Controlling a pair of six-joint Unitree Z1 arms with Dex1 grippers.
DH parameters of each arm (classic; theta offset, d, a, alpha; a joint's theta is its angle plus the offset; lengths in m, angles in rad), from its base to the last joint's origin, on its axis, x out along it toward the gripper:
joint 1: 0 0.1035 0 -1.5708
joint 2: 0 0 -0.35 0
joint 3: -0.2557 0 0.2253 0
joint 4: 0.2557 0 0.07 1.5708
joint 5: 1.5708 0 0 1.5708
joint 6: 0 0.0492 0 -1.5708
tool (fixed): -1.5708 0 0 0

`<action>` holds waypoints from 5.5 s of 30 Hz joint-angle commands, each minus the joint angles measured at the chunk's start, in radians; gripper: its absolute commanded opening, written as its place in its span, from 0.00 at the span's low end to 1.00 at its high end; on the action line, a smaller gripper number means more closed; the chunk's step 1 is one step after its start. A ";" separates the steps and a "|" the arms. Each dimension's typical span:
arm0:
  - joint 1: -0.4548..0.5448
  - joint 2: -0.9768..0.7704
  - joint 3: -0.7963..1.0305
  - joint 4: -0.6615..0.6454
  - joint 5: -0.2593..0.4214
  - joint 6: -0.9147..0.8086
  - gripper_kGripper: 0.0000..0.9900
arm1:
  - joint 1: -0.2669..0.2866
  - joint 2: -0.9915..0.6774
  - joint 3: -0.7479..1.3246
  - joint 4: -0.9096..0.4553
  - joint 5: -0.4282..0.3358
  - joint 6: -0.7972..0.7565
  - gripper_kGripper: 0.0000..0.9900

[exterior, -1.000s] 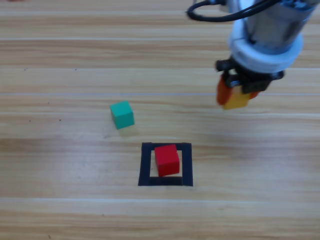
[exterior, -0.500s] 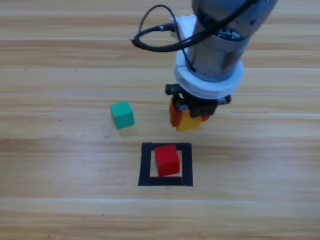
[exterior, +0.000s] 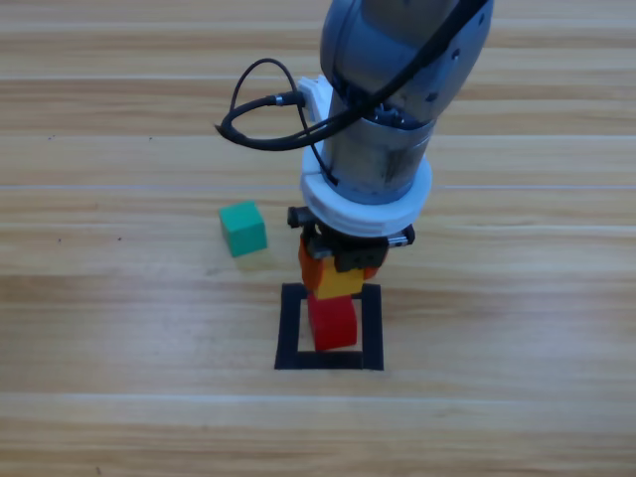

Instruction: Stack the blocks in the rectangular block: red at the bottom, yellow in the middle, green on top

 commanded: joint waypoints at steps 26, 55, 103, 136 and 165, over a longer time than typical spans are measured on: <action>0.014 0.040 0.082 -0.086 -0.023 -0.015 1.00 | 0.041 0.124 -0.028 0.015 -0.023 0.013 0.00; 0.034 0.164 0.007 -0.141 -0.028 -0.073 1.00 | 0.023 -0.297 0.015 0.016 -0.058 -0.373 1.00; 0.245 1.285 -0.840 0.239 -0.310 -0.381 0.97 | -0.006 -0.756 0.849 -0.402 0.260 -0.777 1.00; 0.192 1.322 -0.854 0.233 -0.328 -0.378 0.83 | -0.006 -0.730 0.857 -0.402 0.229 -0.784 1.00; 0.198 1.155 -0.877 0.250 -0.279 -0.146 0.10 | -0.006 -0.755 0.868 -0.399 0.220 -0.787 1.00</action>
